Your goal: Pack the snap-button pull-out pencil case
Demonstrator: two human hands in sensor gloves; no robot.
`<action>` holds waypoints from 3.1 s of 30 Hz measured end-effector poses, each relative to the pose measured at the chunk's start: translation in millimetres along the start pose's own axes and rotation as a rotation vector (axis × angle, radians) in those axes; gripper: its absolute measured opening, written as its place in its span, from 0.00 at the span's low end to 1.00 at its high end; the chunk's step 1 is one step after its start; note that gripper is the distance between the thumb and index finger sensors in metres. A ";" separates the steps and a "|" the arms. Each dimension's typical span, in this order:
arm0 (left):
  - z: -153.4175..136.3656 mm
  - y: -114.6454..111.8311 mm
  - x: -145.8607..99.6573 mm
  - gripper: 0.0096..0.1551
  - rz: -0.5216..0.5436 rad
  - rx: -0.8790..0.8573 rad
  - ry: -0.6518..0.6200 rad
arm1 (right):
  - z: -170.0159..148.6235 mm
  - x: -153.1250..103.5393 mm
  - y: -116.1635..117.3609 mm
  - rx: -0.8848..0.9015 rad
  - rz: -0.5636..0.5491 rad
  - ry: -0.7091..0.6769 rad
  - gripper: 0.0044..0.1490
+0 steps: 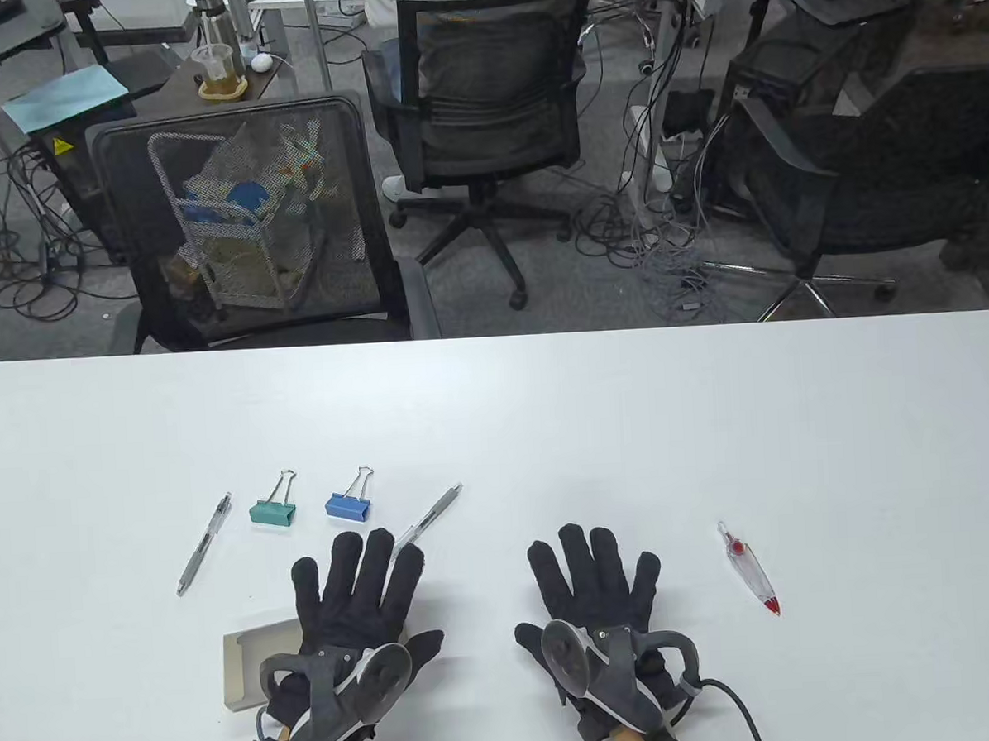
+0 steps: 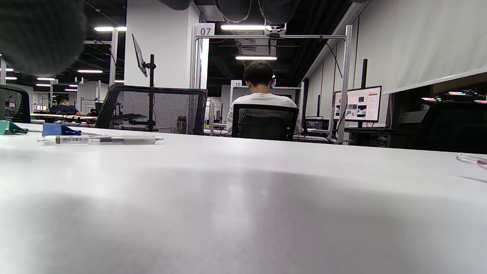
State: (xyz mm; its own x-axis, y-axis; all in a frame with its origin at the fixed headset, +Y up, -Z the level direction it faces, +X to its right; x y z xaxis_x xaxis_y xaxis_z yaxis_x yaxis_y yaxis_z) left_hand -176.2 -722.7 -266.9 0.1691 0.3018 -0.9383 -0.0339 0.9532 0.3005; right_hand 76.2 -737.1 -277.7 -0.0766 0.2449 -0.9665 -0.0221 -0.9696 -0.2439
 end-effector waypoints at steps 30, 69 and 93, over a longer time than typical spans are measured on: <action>-100.4 -29.4 10.6 0.66 -0.714 0.005 0.167 | -4.5 3.4 1.1 0.047 0.035 0.019 0.58; 41.6 -57.5 18.8 0.59 -0.430 -0.065 -0.192 | 20.2 13.3 12.8 -0.018 0.308 0.071 0.44; 36.9 -56.6 17.5 0.60 -0.413 -0.069 -0.183 | -24.6 21.8 23.3 0.281 0.243 0.179 0.28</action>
State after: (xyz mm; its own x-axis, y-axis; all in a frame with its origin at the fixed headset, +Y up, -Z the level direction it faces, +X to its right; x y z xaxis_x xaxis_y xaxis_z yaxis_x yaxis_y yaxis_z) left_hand -134.9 -772.0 -294.0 0.3530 -0.1058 -0.9296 0.0079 0.9939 -0.1102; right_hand 98.5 -754.3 -306.4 0.0606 -0.0192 -0.9980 -0.2979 -0.9546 0.0003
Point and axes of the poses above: the tracker on the back of each hand, its own z axis roughly to the thumb side, its own x axis roughly from the wrist to the fingertips, y = z × x, the point moved 2 cm from there along x, roughly from the wrist to the fingertips
